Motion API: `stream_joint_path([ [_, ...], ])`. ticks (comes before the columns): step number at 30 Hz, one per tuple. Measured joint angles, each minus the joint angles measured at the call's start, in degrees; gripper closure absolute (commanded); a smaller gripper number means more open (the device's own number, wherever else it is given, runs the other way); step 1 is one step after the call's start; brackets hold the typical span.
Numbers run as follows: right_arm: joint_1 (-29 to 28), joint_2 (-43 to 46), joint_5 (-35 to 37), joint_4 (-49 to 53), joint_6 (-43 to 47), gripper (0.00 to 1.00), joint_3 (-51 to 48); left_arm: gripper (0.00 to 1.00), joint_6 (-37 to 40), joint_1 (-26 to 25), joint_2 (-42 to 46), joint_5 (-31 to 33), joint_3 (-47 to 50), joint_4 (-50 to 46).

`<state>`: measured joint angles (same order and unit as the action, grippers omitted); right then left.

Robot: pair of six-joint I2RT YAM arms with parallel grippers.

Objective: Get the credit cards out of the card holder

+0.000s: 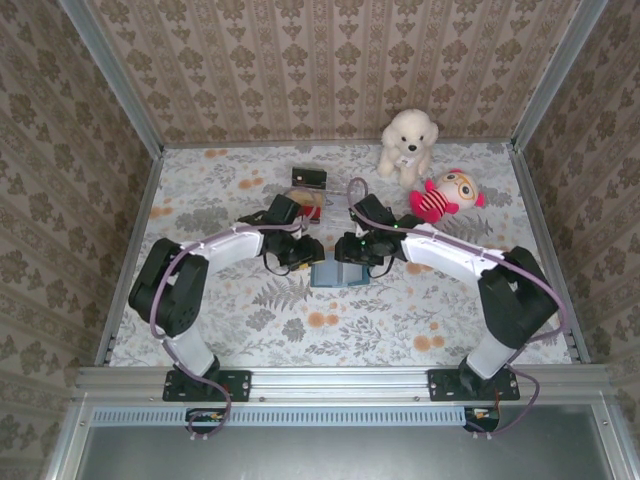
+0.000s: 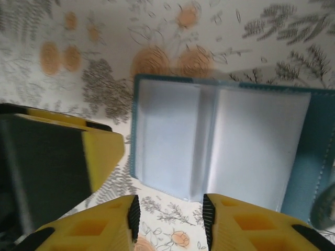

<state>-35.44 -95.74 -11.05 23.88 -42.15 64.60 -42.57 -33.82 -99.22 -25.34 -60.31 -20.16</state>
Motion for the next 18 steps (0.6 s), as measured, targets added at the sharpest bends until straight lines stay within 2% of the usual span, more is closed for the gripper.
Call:
stream_joint_path([
  [10,0.02,-4.26,0.17,0.00,-2.84,0.65,0.00,0.72,-0.31,-1.36,-3.89,-0.37,-1.97,0.04],
  [18,0.02,-7.02,0.61,0.90,-2.84,0.64,0.04,0.69,-0.20,-1.36,-4.85,-0.33,-2.03,0.00],
])
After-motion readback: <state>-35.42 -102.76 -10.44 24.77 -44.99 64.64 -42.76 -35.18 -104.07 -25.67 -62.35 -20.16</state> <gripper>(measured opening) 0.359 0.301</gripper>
